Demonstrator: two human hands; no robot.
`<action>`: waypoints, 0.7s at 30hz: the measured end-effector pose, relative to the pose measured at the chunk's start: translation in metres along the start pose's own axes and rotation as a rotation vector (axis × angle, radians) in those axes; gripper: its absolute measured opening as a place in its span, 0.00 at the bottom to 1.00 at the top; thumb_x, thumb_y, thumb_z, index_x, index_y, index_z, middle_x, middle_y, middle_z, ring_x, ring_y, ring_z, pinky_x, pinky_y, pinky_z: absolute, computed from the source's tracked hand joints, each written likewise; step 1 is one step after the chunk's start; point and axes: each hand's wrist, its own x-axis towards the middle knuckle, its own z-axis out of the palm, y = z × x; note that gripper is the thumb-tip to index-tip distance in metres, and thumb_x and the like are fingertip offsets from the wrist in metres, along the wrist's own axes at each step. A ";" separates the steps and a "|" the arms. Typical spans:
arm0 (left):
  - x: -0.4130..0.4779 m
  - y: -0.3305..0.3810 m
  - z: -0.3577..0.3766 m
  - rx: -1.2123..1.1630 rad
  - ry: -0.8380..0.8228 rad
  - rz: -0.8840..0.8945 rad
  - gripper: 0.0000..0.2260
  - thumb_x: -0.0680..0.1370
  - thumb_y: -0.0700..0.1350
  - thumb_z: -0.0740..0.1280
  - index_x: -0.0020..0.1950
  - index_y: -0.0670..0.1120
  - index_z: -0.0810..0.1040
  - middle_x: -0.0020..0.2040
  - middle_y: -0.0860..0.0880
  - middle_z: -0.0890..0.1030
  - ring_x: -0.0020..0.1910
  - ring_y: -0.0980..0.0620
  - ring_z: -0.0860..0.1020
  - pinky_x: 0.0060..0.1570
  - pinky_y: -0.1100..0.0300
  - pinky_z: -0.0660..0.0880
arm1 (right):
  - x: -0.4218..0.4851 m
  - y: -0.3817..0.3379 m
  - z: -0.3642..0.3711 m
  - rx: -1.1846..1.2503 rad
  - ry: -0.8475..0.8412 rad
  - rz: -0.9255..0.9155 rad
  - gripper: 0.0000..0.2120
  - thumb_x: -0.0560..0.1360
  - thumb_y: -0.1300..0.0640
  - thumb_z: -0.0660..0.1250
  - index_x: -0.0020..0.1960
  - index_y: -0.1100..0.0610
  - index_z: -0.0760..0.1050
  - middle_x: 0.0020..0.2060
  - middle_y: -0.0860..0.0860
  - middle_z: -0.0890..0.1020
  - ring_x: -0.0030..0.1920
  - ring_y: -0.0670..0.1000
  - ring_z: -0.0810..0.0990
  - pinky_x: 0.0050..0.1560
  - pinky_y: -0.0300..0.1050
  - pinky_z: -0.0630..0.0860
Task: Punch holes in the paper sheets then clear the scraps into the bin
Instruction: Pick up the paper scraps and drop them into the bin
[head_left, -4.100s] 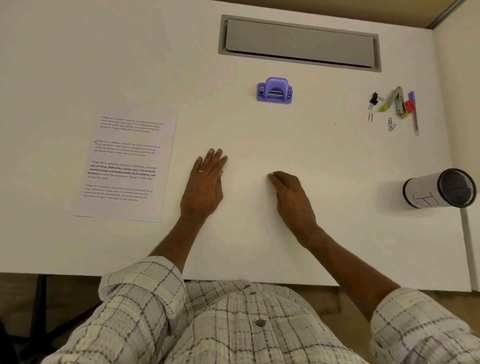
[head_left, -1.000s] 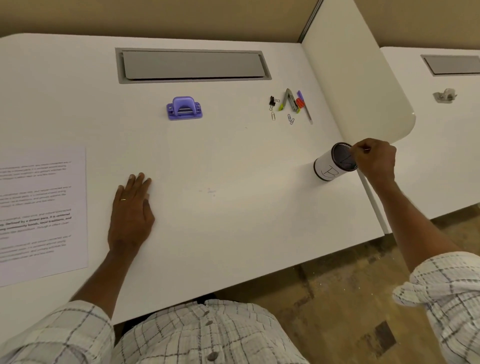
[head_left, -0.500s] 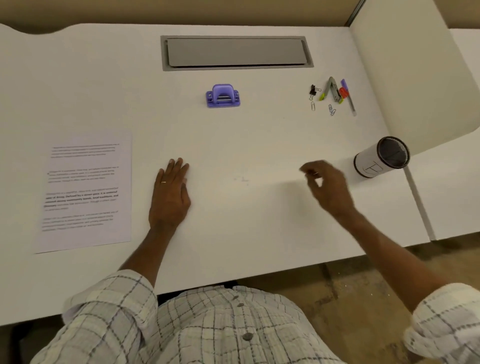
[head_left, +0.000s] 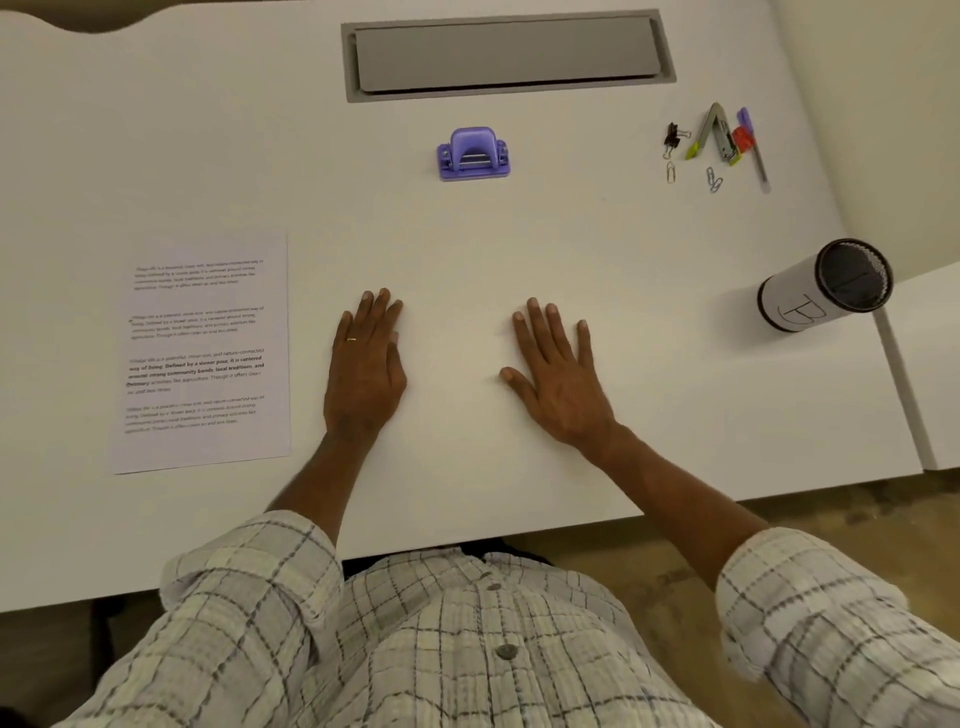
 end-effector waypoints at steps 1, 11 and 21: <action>-0.001 0.000 0.000 -0.002 -0.003 -0.004 0.20 0.86 0.42 0.54 0.78 0.45 0.70 0.79 0.47 0.69 0.82 0.50 0.62 0.82 0.49 0.57 | -0.006 0.003 0.002 0.011 0.012 0.017 0.34 0.84 0.36 0.45 0.83 0.53 0.40 0.82 0.51 0.42 0.82 0.54 0.41 0.80 0.64 0.46; 0.000 0.001 -0.001 -0.009 -0.019 -0.025 0.19 0.86 0.42 0.56 0.78 0.45 0.70 0.80 0.48 0.68 0.82 0.50 0.61 0.81 0.47 0.58 | -0.006 -0.010 0.008 -0.039 0.016 0.024 0.35 0.83 0.34 0.44 0.83 0.50 0.42 0.82 0.53 0.42 0.82 0.56 0.41 0.78 0.67 0.48; 0.002 0.002 -0.002 -0.017 -0.043 -0.038 0.20 0.86 0.42 0.55 0.78 0.46 0.69 0.80 0.48 0.67 0.82 0.51 0.60 0.81 0.47 0.57 | -0.030 0.020 0.004 -0.061 0.088 -0.081 0.30 0.84 0.36 0.47 0.82 0.46 0.51 0.82 0.53 0.46 0.82 0.56 0.44 0.77 0.69 0.50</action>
